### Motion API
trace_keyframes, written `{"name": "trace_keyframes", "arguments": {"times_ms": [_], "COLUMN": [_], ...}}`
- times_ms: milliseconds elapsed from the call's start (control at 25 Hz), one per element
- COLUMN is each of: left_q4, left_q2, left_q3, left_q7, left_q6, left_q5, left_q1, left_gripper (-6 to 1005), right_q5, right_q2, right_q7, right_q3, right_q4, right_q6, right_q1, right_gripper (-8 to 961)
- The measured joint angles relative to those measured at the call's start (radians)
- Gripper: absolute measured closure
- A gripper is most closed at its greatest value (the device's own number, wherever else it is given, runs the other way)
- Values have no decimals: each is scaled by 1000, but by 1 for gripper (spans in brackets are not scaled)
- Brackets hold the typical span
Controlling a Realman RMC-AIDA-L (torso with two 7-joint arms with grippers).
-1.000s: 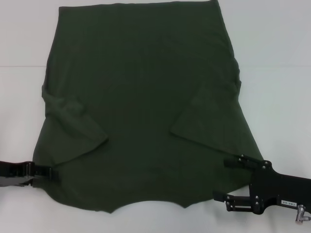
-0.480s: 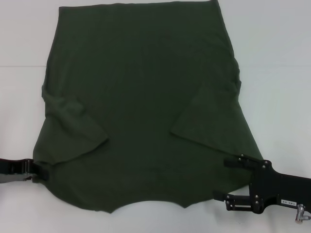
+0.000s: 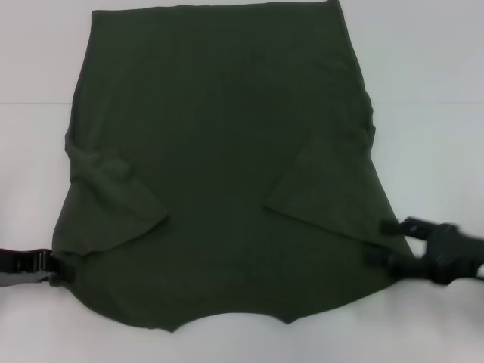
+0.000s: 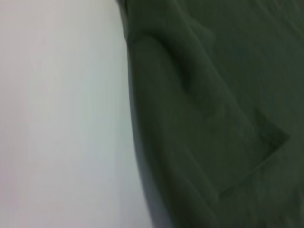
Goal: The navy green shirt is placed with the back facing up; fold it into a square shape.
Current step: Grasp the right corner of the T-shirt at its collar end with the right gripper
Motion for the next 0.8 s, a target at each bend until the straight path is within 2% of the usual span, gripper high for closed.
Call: {"name": "trace_keyframes", "arguments": {"times_ms": [80, 200, 320, 480, 680, 800], "left_q4": [1, 1, 1, 1, 2, 3], "left_q2": [1, 2, 4, 7, 8, 9], "left_q3": [-2, -4, -3, -3, -4, -4], "left_q7": [7, 22, 31, 37, 46, 53], "left_q6": [3, 10, 11, 16, 34, 35], "left_q5": [-1, -2, -3, -3, -3, -4], "left_q1": [0, 1, 2, 3, -2, -3], "left_gripper": [951, 951, 951, 951, 951, 951], "right_q5": [-23, -103, -248, -476, -690, -722], "right_q2": [-39, -102, -138, -146, -124, -113], "right_q7": [270, 574, 818, 981, 1036, 1046], "right_q3": [-1, 15, 65, 109, 103, 99], "right_q4": [-63, -96, -103, -134, -137, -134], "right_q6": [-13, -39, -56, -76, -78, -76], "right_q1": [10, 55, 115, 201, 306, 336], "right_gripper": [47, 50, 52, 55, 61, 68]}}
